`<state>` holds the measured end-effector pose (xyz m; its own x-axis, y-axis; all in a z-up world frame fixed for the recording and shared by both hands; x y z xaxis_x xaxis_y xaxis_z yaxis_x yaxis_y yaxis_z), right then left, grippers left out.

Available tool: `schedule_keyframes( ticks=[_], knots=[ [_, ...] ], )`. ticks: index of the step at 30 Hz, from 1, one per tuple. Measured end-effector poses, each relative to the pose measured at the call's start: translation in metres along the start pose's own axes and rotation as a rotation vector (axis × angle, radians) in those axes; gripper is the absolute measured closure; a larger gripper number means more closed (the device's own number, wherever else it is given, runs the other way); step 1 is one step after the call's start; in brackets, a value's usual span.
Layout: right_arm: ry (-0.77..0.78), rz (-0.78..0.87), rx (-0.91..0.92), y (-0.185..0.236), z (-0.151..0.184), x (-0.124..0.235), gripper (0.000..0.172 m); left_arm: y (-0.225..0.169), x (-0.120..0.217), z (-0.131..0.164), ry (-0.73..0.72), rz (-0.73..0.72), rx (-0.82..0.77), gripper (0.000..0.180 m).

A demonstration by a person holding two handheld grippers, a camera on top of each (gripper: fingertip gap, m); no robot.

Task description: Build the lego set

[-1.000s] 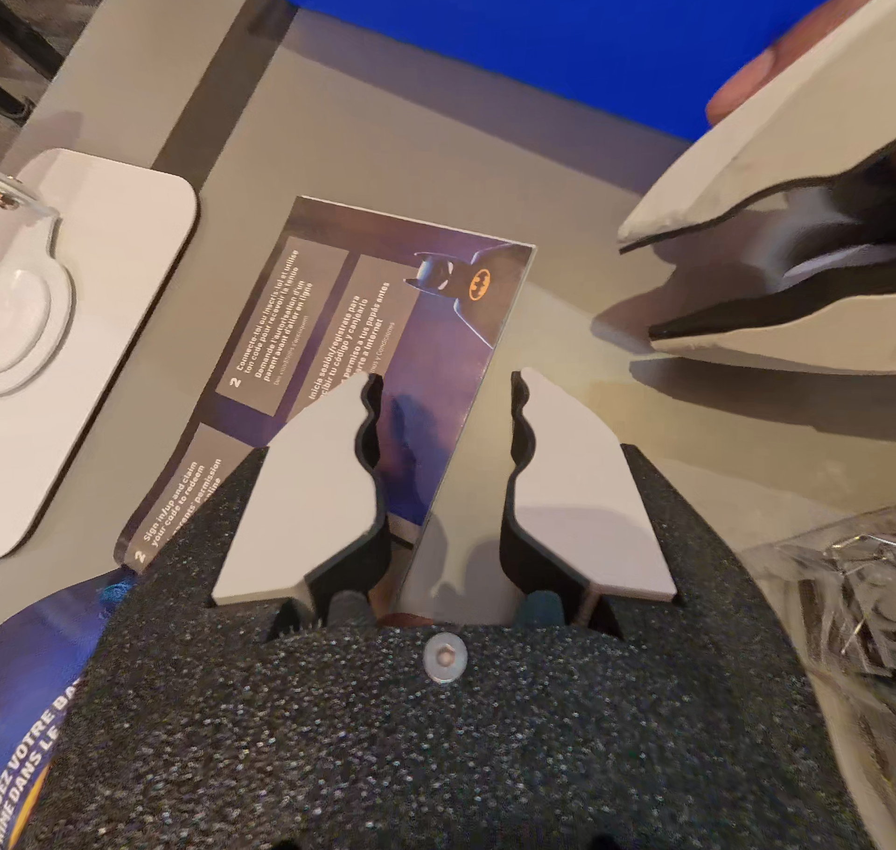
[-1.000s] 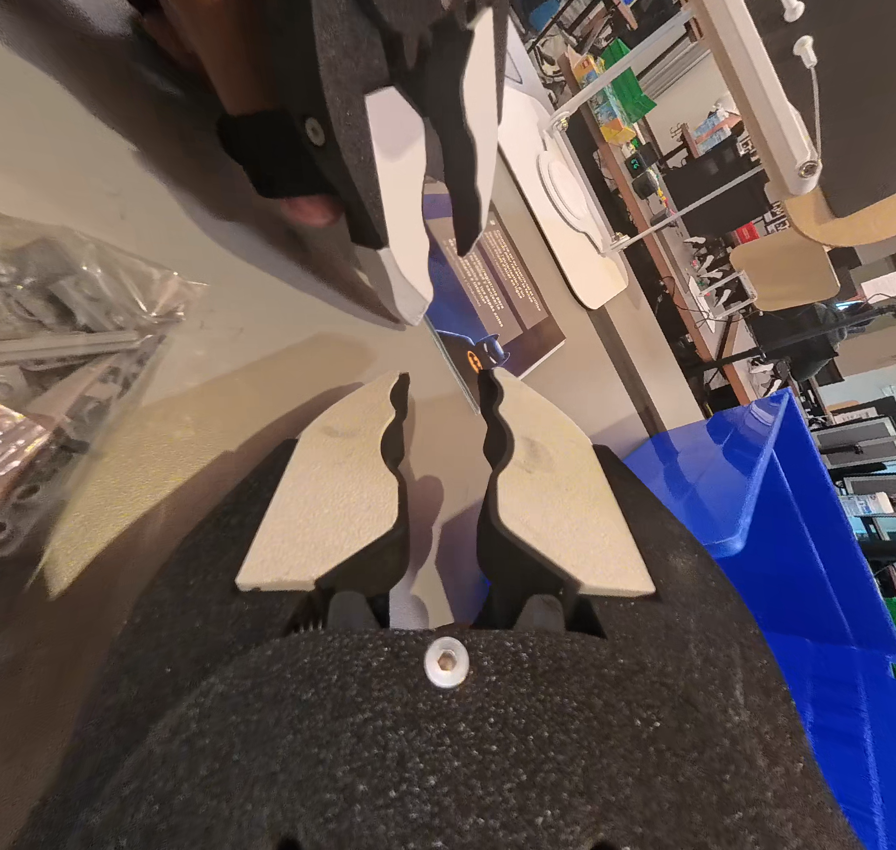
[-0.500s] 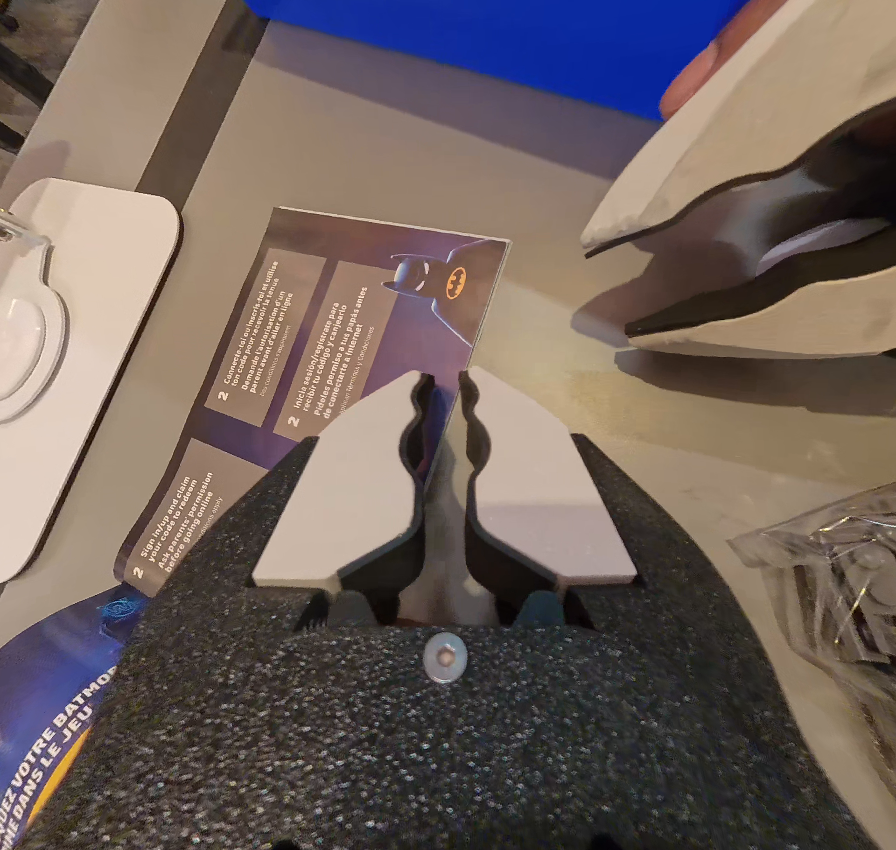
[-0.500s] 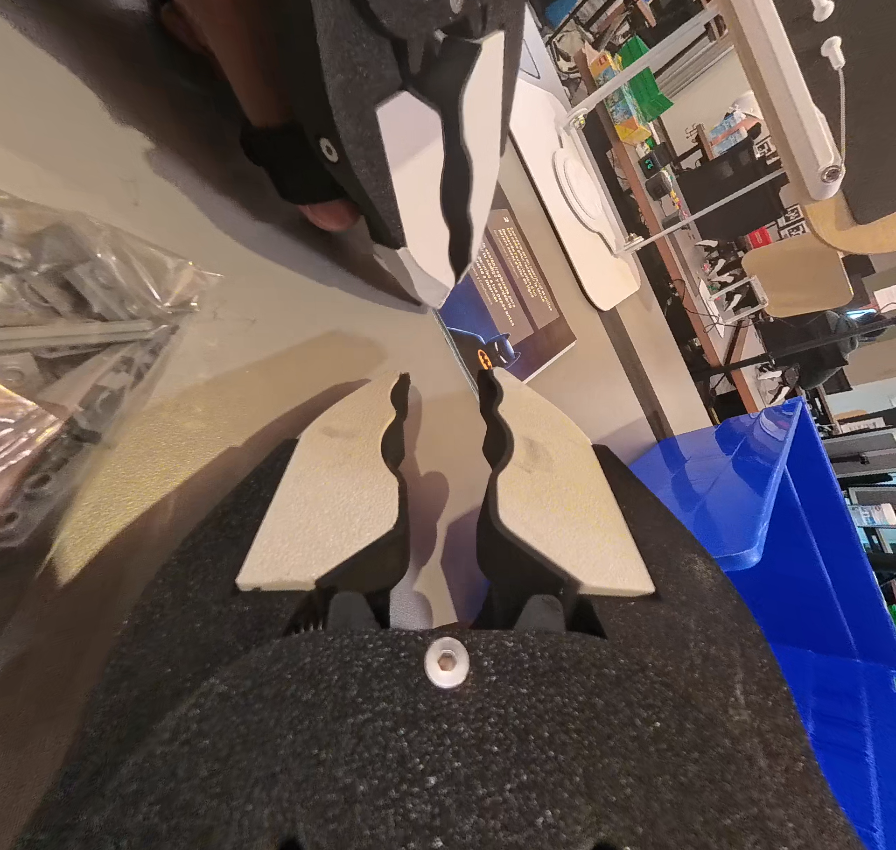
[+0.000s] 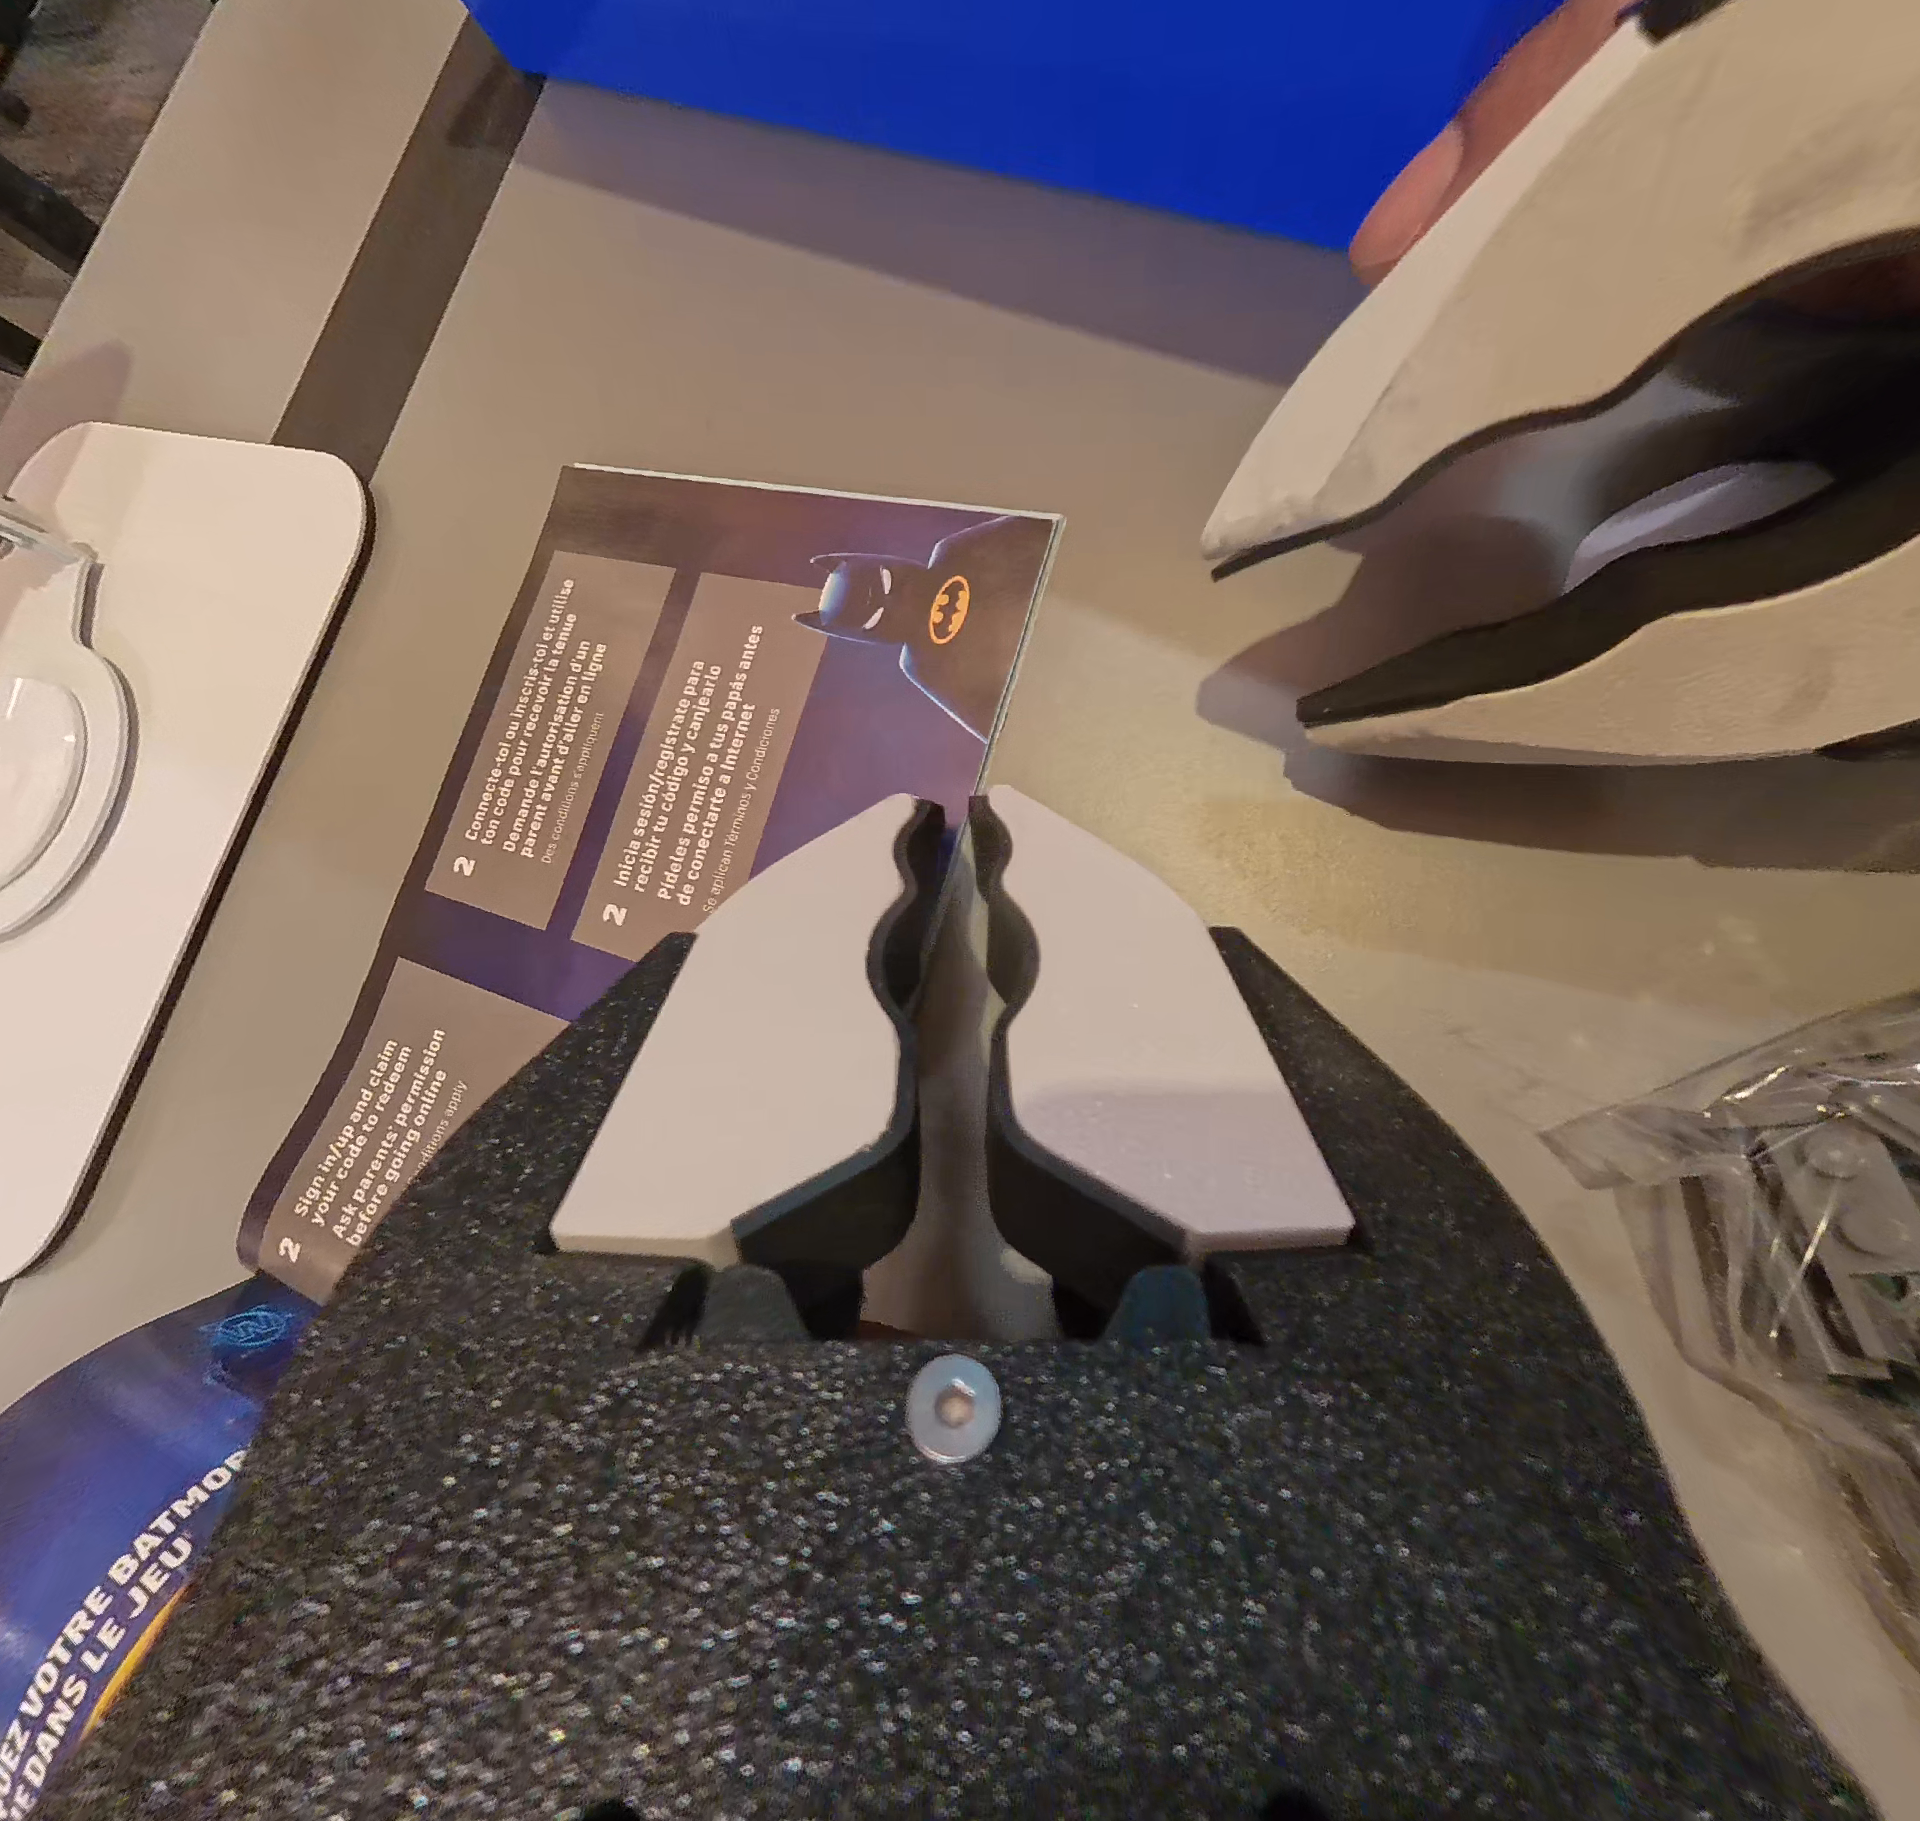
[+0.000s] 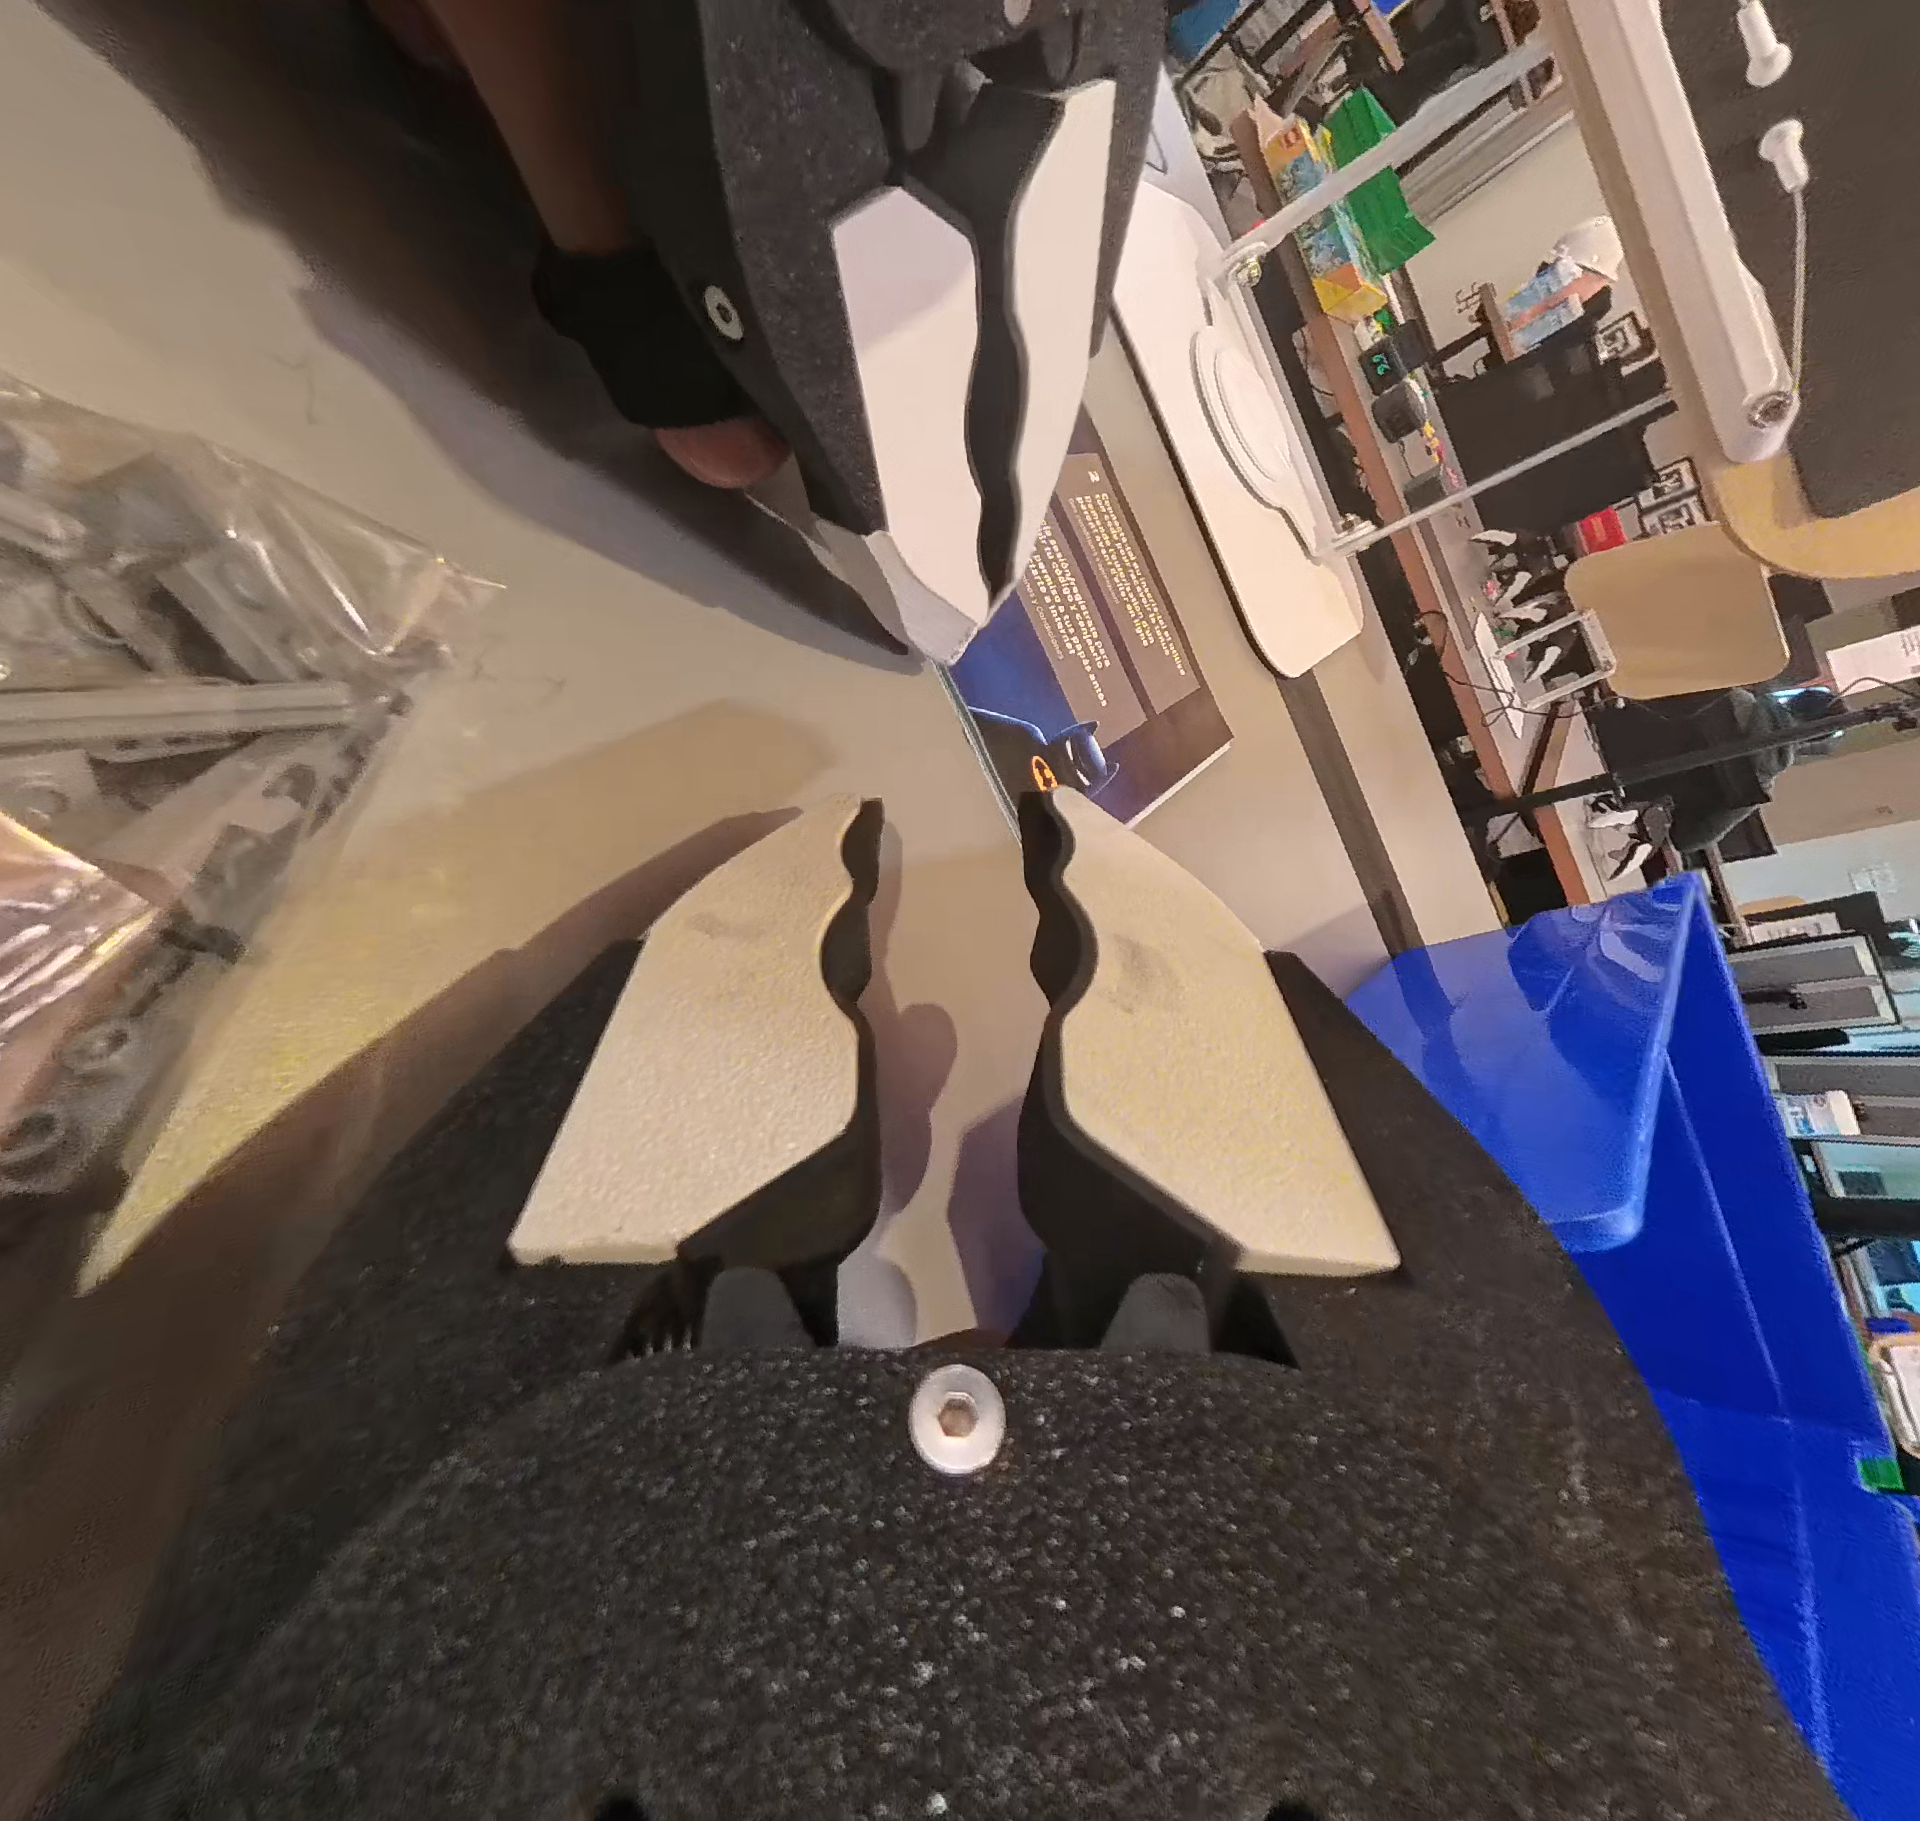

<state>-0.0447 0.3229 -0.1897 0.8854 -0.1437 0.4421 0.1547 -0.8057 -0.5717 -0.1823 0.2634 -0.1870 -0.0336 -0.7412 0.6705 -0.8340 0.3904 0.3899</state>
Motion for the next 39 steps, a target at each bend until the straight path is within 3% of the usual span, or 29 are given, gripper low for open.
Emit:
schedule_keyframes(
  ticks=[9, 14, 20, 30, 39],
  knots=[
    [-0.012, 0.027, 0.025, -0.003, -0.005, -0.013, 0.145, 0.007, -0.002, -0.013, 0.086, 0.029, 0.02, 0.142],
    [-0.046, 0.017, 0.005, -0.005, -0.003, -0.008, 0.145, 0.031, 0.01, -0.033, 0.087, 0.046, 0.052, 0.134],
    [-0.07, 0.014, 0.043, -0.001, -0.002, -0.005, 0.145, 0.061, -0.009, -0.052, 0.136, 0.103, 0.098, 0.107],
    [-0.095, 0.007, 0.042, -0.001, -0.002, -0.001, 0.145, 0.102, -0.064, -0.04, 0.129, 0.097, 0.262, 0.103],
    [-0.096, 0.002, 0.058, 0.001, -0.002, -0.001, 0.145, 0.101, -0.07, -0.026, 0.134, 0.151, 0.275, 0.105]
  ],
)
Point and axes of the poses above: each gripper's, where its closed fingertips meet, x back along the fingers, z out of its underside, y = z × x across the jaws, the point moved 10 cm from there along x, back along the fingers, and after that the axes turned 10 degrees about -x, right-handed, at the moved point
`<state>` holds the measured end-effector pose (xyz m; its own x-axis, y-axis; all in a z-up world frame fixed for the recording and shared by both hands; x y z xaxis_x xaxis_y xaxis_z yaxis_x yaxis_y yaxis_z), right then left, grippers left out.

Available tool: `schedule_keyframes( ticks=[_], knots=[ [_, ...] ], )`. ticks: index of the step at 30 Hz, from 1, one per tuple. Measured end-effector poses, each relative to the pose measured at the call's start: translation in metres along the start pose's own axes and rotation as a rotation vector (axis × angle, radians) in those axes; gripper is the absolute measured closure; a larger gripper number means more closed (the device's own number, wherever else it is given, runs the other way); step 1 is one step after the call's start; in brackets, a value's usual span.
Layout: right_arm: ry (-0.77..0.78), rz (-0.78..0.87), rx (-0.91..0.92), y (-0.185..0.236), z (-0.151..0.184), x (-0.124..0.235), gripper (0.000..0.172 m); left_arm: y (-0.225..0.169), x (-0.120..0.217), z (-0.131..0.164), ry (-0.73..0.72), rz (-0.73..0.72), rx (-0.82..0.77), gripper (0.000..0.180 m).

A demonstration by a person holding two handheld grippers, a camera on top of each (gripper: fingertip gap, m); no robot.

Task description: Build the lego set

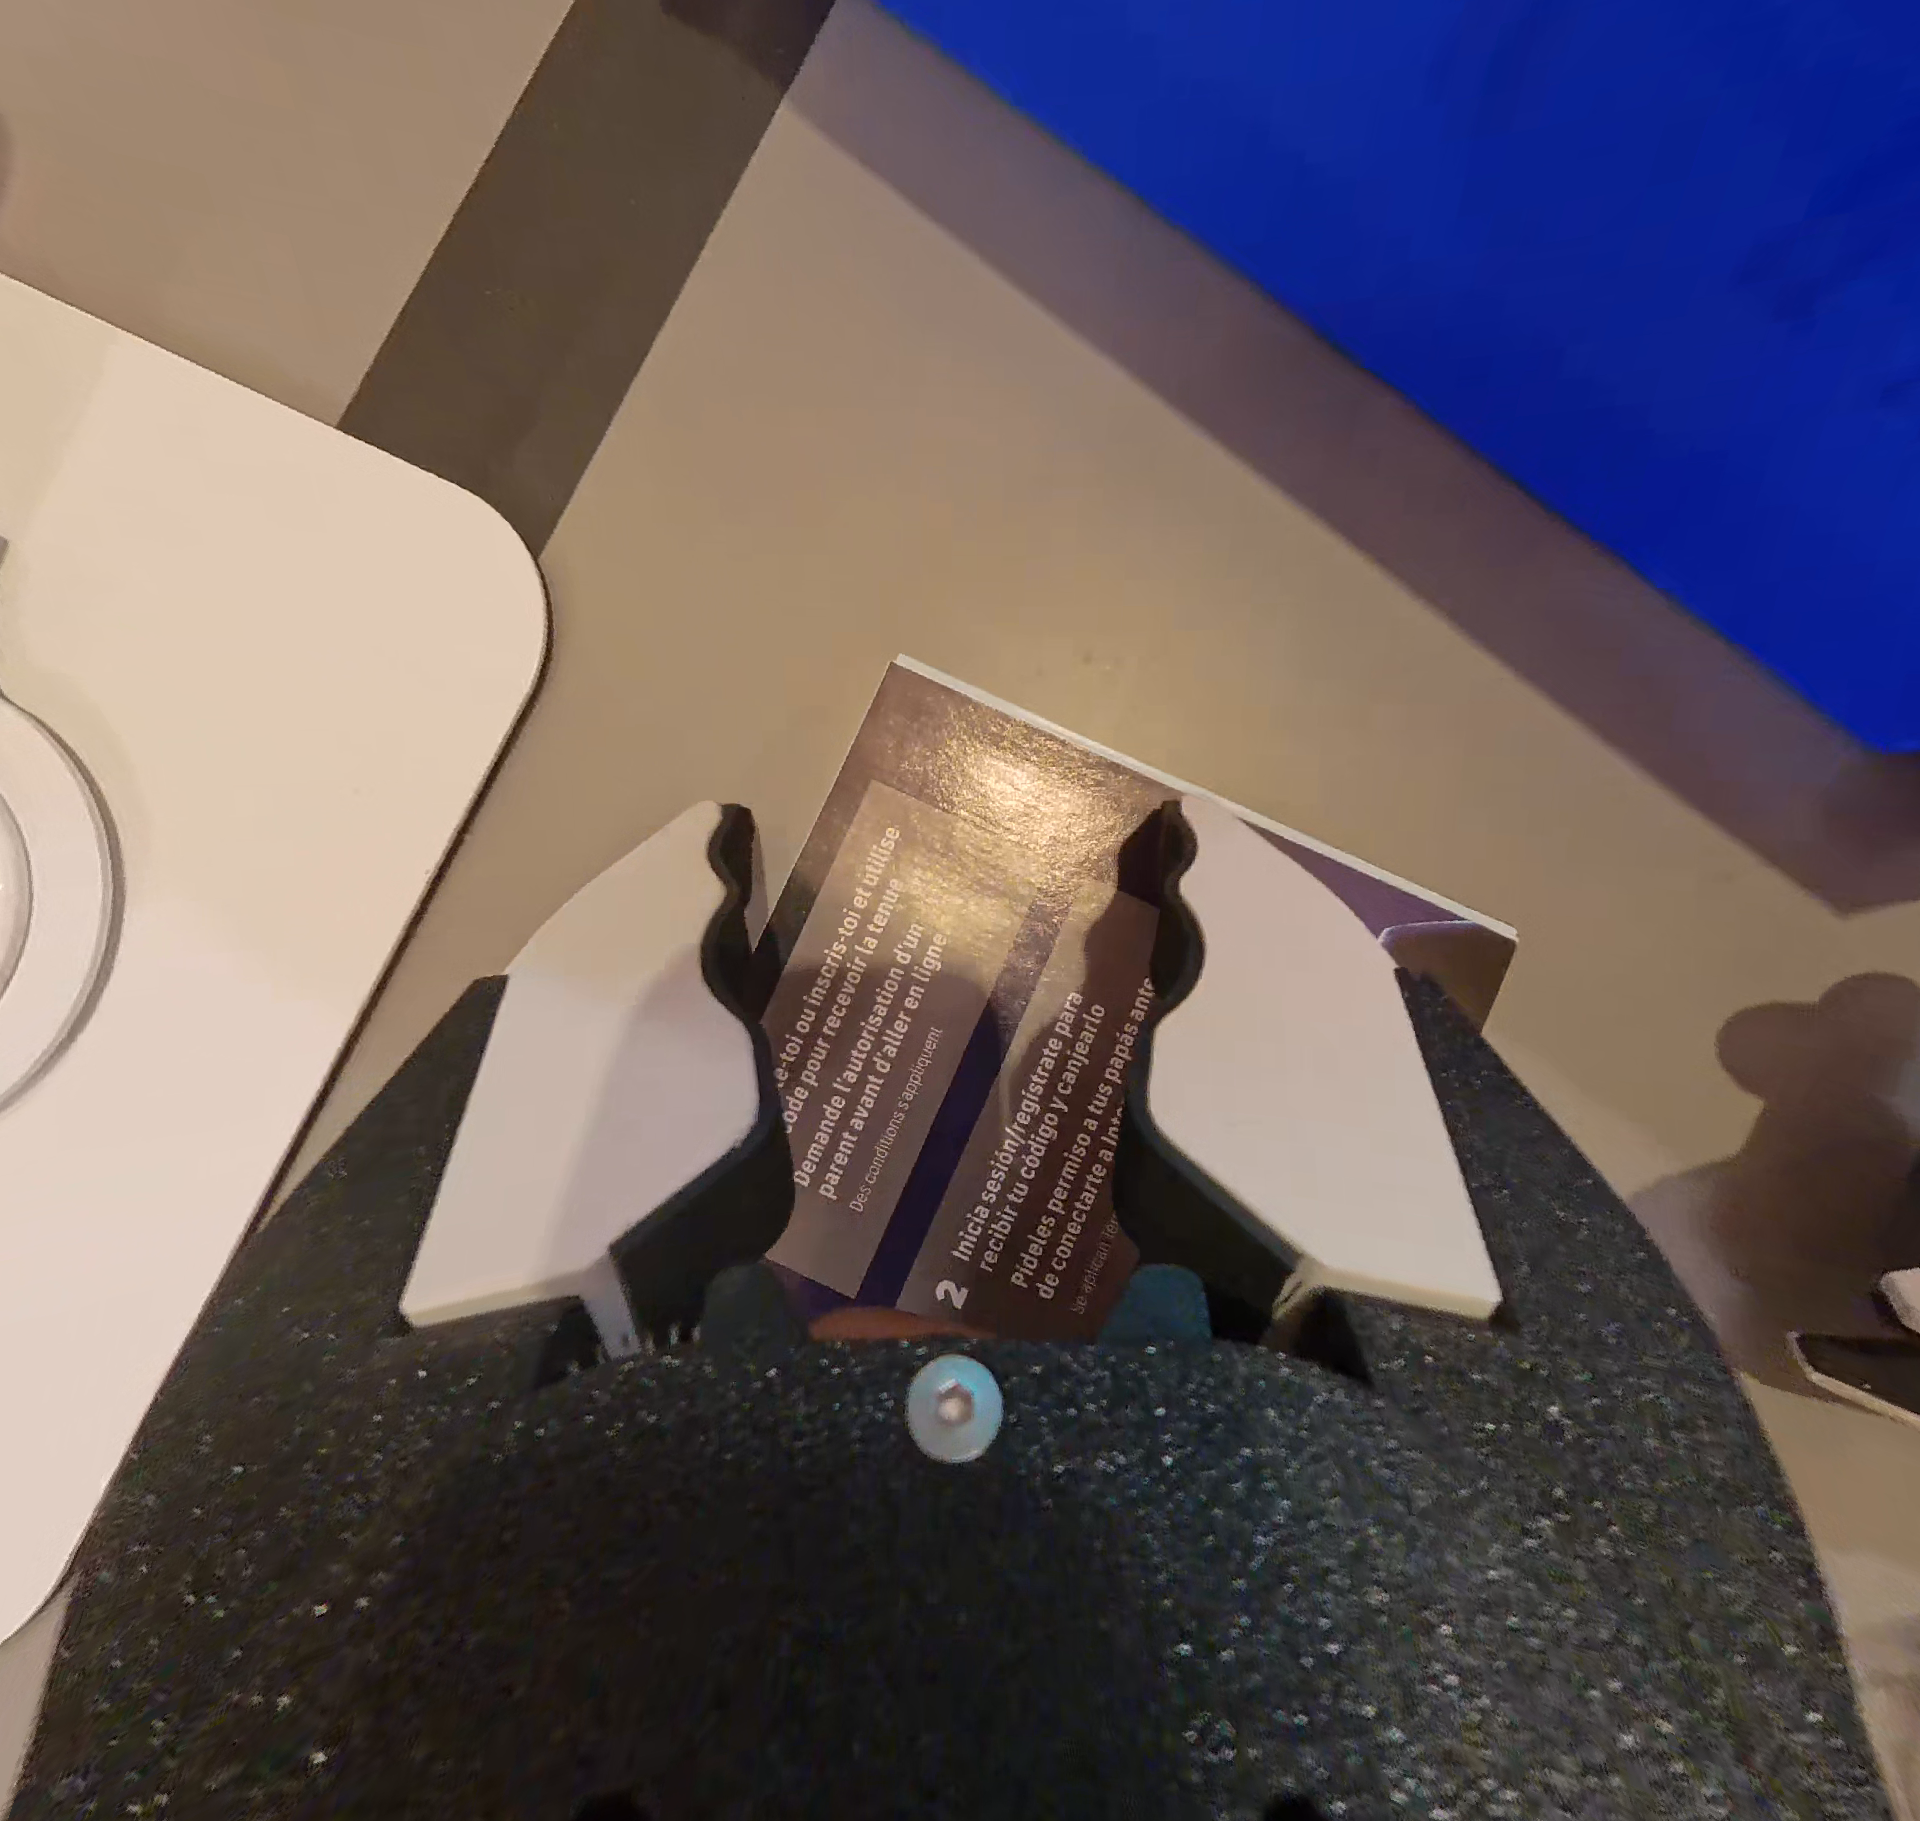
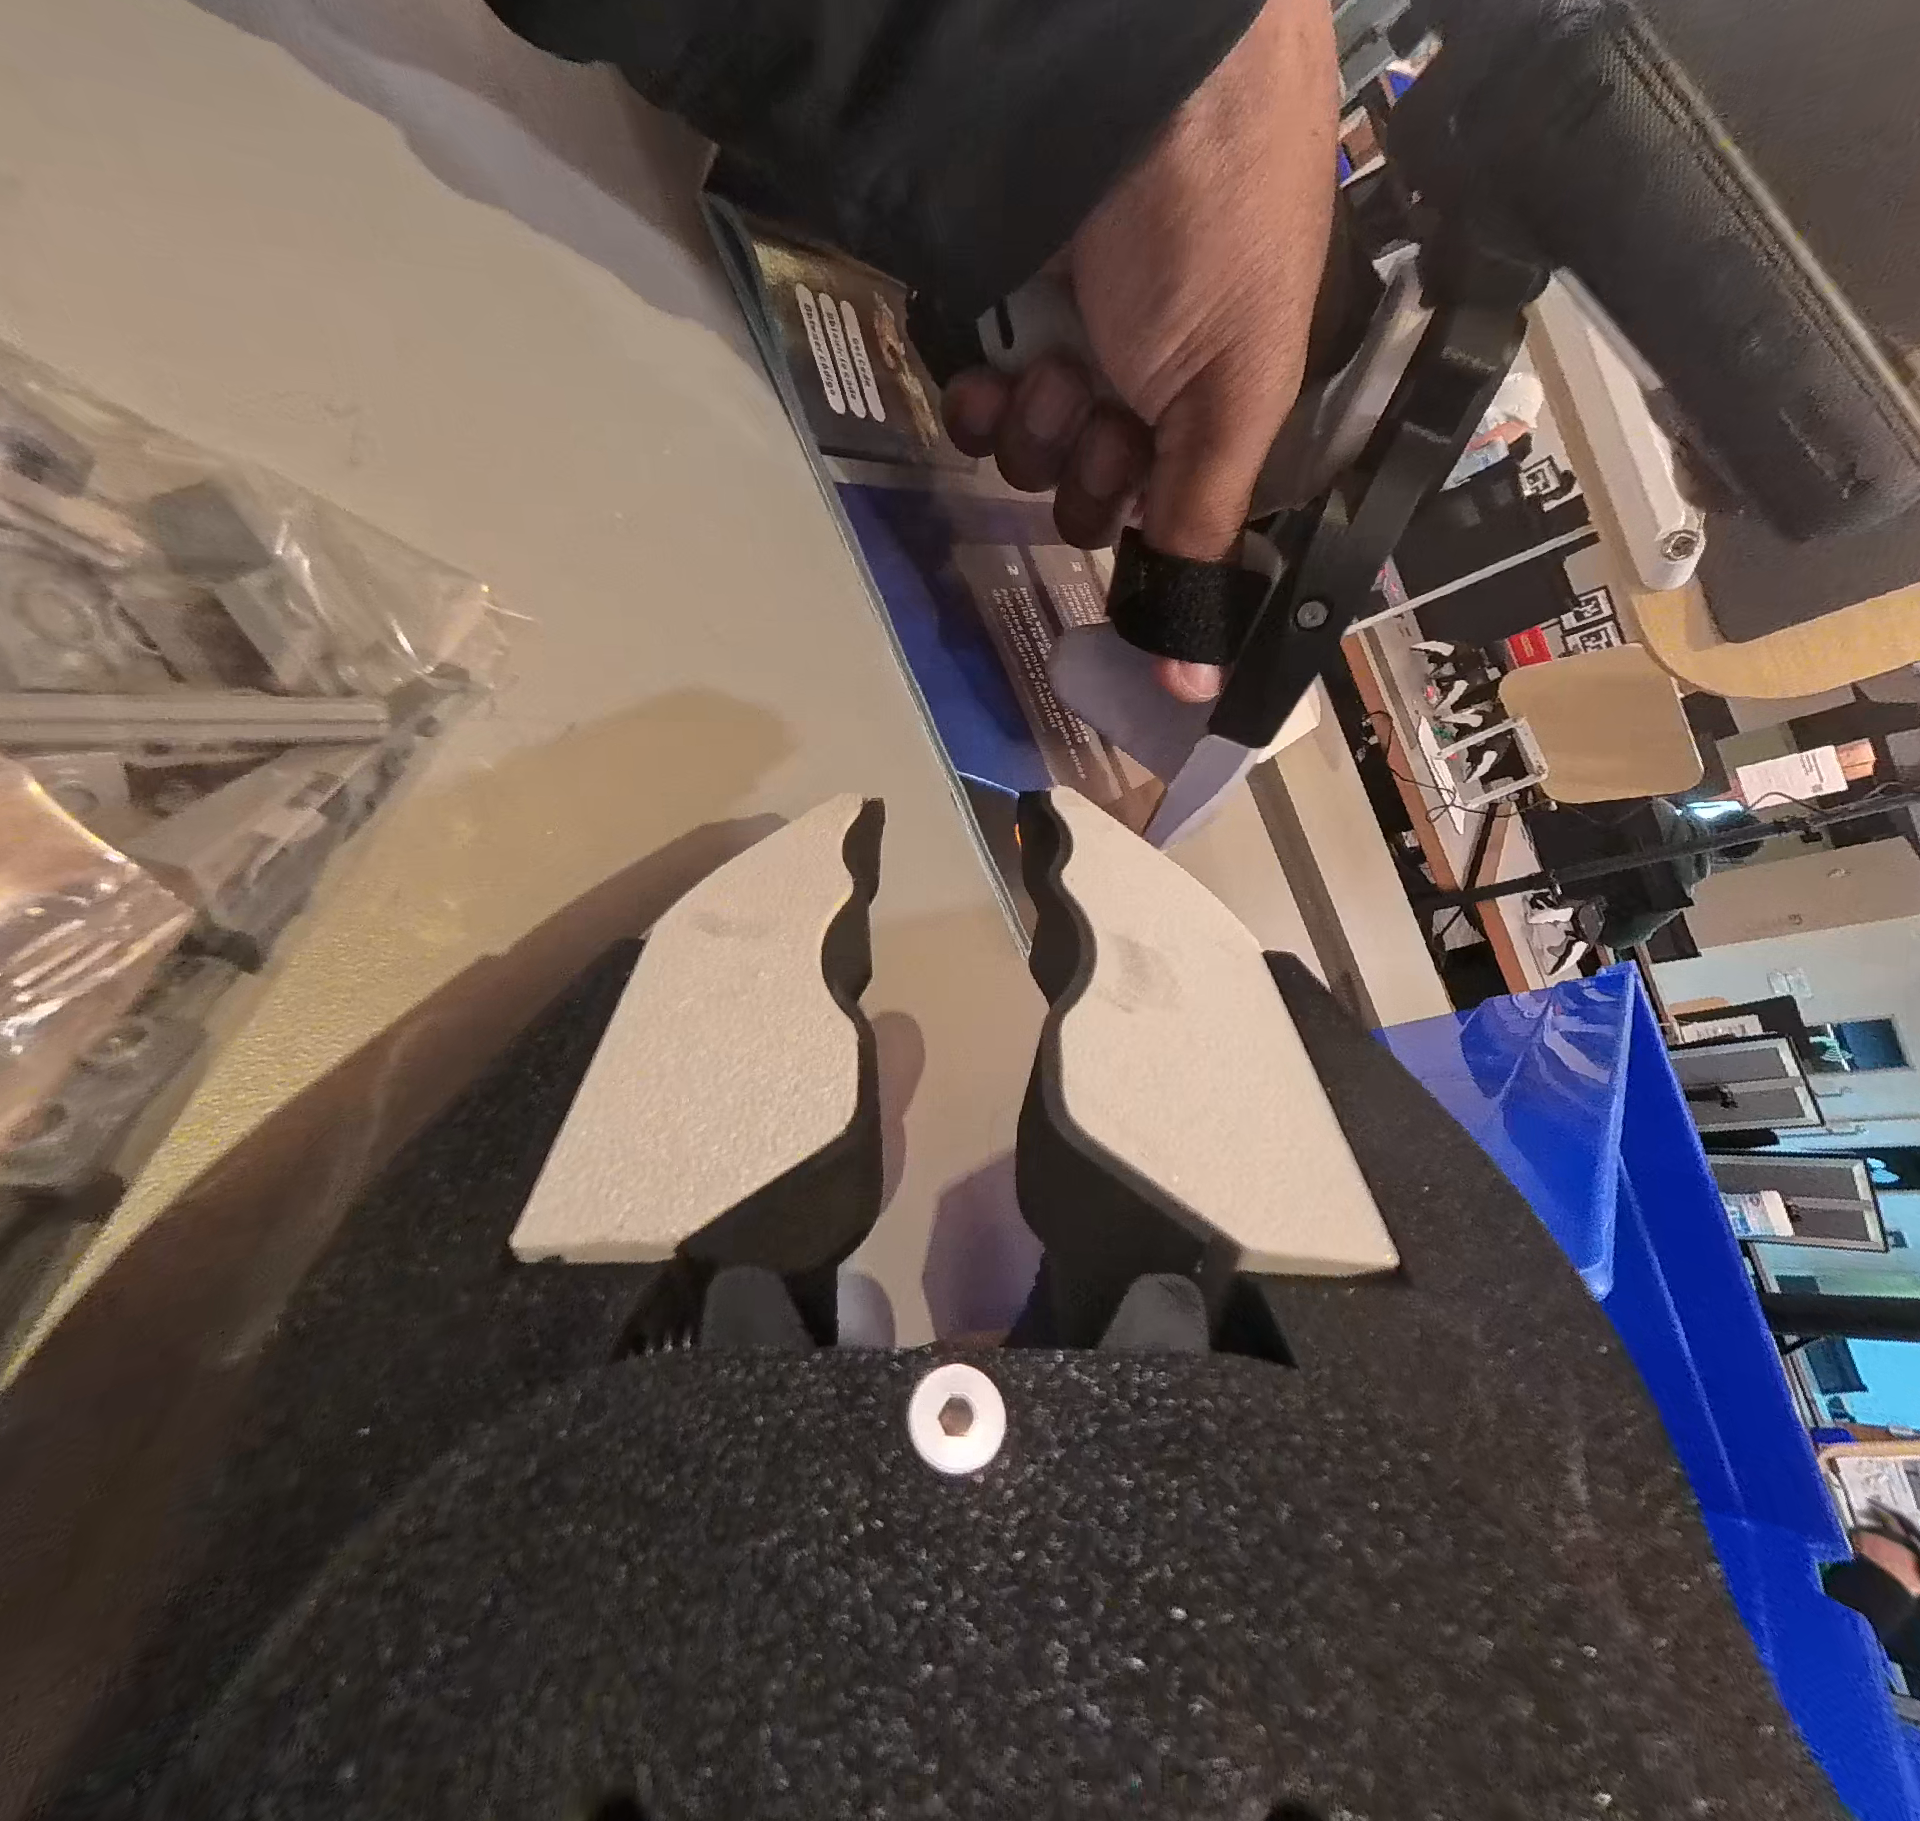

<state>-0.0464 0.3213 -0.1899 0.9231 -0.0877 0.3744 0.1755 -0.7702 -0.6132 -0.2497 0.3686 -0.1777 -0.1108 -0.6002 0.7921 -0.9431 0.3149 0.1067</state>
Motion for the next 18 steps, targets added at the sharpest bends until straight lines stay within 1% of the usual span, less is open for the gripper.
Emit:
schedule_keyframes(
  ticks=[7, 18],
  knots=[
    [-0.002, -0.002, 0.006, 0.0005, 0.0002, 0.0002, 0.145, -0.0043, -0.001, 0.0006, 0.011, 0.026, -0.018, 0.111],
    [-0.003, -0.003, 0.008, 0.0007, 0.0004, 0.0003, 0.145, -0.0051, 0.0, 0.0011, 0.013, 0.039, -0.017, 0.112]
  ],
)
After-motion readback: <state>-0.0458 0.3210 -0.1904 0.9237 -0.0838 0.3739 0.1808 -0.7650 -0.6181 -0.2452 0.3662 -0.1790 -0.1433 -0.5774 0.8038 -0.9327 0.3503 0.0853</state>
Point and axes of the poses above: each gripper's, where its closed fingertips meet, x back along the fingers, z out of its underside, y = z × x across the jaws, the point moved 10 cm from there along x, back along the fingers, and after that the axes turned 10 degrees about -x, right-handed, at the moved point
